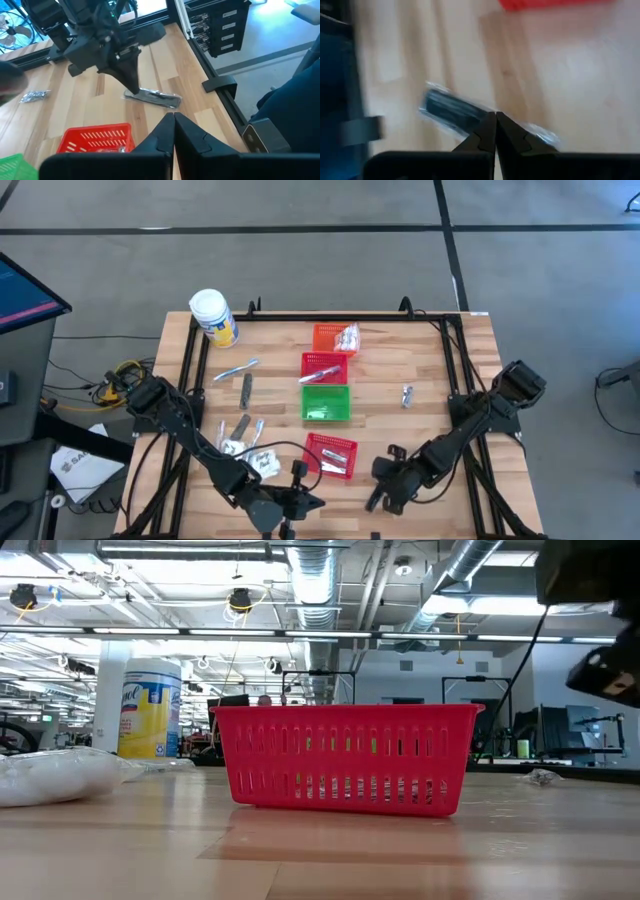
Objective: Pick & Place Travel size toiletries
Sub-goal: Adjust the bottom red basket
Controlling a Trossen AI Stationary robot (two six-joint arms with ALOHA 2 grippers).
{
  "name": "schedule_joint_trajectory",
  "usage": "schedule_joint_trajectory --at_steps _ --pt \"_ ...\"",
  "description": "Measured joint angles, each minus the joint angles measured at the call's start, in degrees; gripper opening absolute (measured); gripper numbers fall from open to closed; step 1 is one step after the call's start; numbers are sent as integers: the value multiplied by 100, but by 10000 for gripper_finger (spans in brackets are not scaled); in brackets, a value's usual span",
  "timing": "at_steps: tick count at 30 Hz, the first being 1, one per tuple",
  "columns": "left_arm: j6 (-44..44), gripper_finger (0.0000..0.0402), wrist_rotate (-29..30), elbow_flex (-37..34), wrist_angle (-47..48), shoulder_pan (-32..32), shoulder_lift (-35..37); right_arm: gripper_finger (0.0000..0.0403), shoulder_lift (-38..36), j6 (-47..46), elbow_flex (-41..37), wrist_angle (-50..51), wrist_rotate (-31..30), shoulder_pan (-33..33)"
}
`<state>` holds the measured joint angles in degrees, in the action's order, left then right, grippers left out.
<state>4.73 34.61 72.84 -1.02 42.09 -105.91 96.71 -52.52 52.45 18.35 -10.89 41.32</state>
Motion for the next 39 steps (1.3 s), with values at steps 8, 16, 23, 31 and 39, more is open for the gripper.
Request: schedule_joint_trajectory --at_steps 8,16,23,31,39 --pt "0 0 2 0 0 -20 0 0 13 588 2 -939 -69 -292" --pt "2 0 4 0 0 -37 0 0 290 897 335 -1505 71 -468" --pt "46 0 7 -145 -117 -37 0 0 892 1441 1629 101 151 -590" --pt "50 0 9 -236 -215 -37 0 0 1047 1730 1975 716 52 -787" --pt "46 0 9 -236 -221 -39 0 0 1458 1711 2035 852 24 -850"
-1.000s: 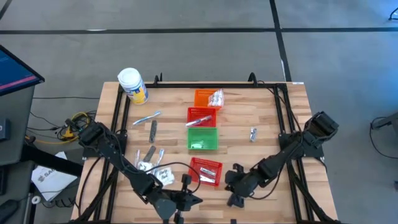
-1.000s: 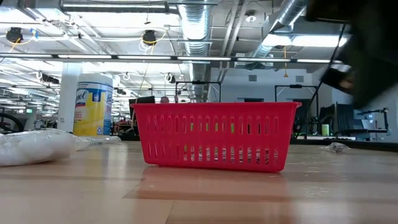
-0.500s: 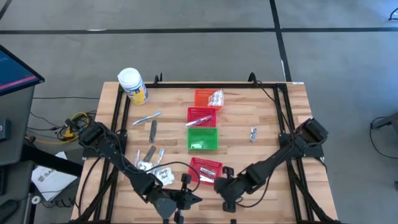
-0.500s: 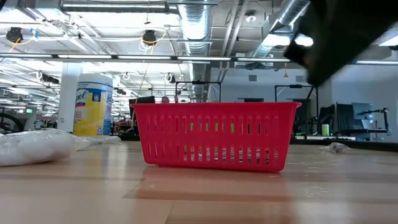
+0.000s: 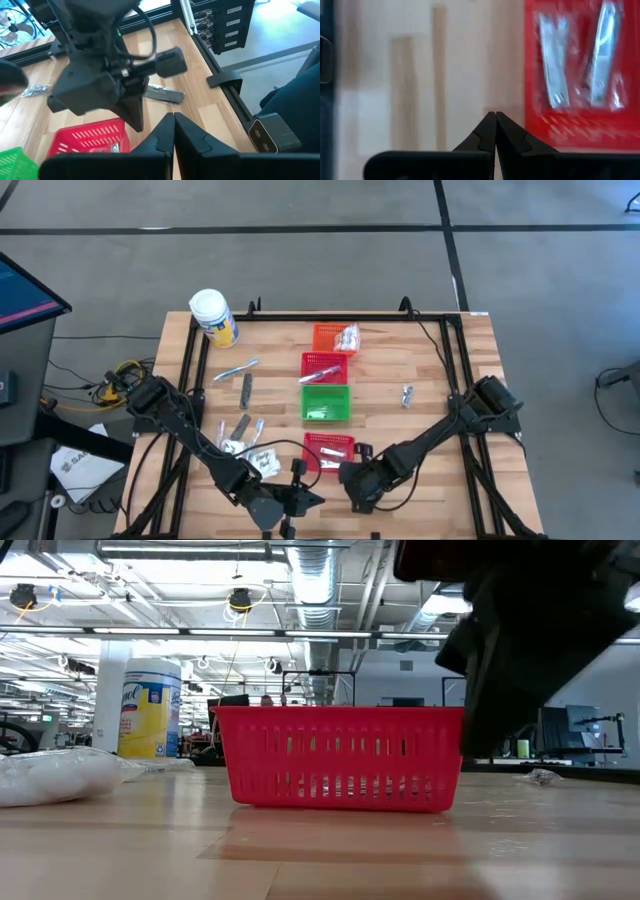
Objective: Pick & Place Travel size toiletries
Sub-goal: Adjust the bottom red basket
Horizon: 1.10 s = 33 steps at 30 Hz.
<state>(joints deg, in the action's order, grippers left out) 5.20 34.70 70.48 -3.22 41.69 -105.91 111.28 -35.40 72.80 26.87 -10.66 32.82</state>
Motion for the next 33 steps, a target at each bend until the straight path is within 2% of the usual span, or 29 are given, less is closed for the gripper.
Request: schedule_joint_trajectory --at_steps 6,10,13,18,33 --pt "0 0 -1 0 -27 -7 0 0 -46 -17 33 57 -447 -31" --pt "6 0 0 -29 -49 -9 0 0 -51 38 193 31 -485 -37" --pt "427 0 -62 -245 43 -15 4 0 -33 181 287 40 -482 -33" --pt "1269 0 -484 -789 72 -133 4 0 -31 248 321 98 -472 -33" --pt "2025 0 -472 -1375 138 -519 4 0 -31 294 321 357 -635 -44"
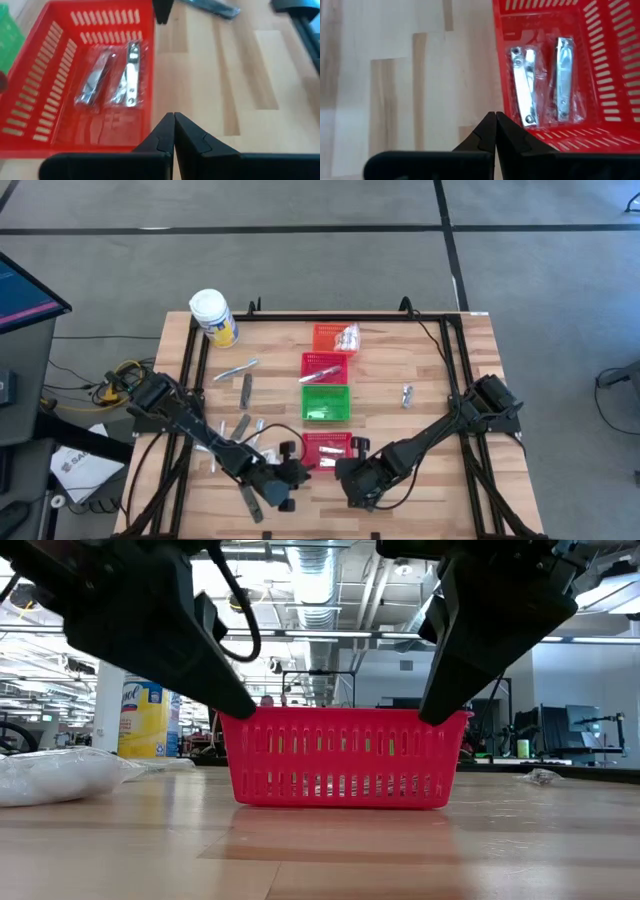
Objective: Pick & Place Travel size toiletries
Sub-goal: Adjust the bottom red basket
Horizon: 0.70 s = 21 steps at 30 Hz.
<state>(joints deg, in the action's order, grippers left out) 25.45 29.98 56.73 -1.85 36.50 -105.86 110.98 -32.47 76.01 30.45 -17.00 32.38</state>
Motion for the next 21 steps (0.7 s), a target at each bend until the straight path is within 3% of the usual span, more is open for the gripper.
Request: schedule_joint_trajectory --at_steps 21 --pt "5 0 176 -13 311 -254 -4 0 0 -4 0 554 -408 -188"
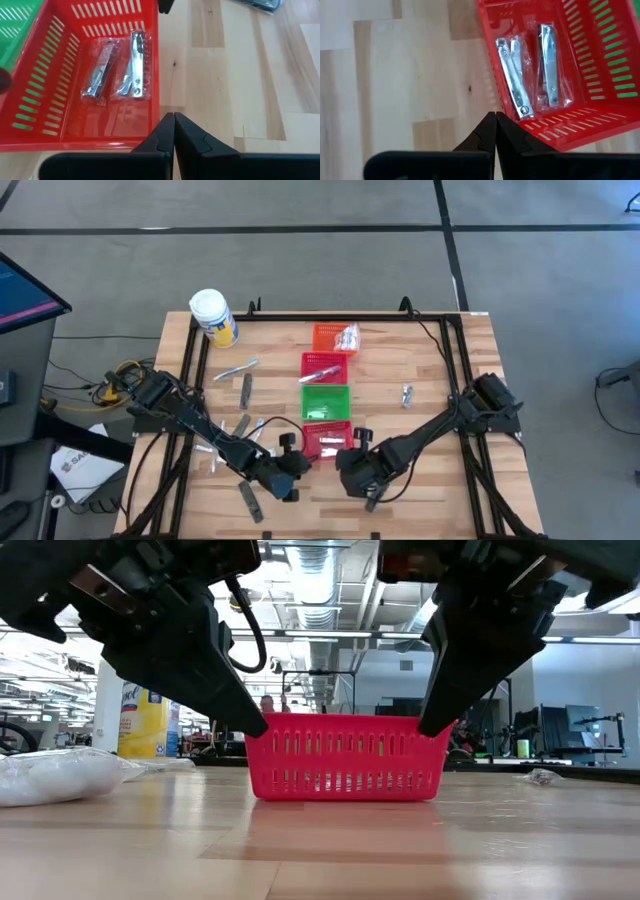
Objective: Pick & Place Travel size toiletries
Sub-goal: Adjust the bottom red basket, then put the black comb into the green basket
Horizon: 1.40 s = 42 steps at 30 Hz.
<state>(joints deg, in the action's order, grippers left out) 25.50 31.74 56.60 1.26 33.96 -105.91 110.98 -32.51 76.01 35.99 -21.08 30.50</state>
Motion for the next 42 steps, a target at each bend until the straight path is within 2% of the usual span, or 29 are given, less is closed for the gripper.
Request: schedule_joint_trajectory --at_steps 19,29,35,39,42 --pt "-107 0 251 -2 165 -169 0 0 0 9 -2 22 -173 -28" --pt "-12 0 581 -5 176 183 245 0 -27 17 -7 58 -130 190" --pt "-72 0 652 -4 -6 466 543 0 -210 189 -7 917 737 622" --pt "-447 0 683 -4 -460 627 560 0 -210 122 -7 1695 1132 1082" --pt "-666 0 683 -4 -707 640 568 0 -209 329 -41 1811 1272 1329"
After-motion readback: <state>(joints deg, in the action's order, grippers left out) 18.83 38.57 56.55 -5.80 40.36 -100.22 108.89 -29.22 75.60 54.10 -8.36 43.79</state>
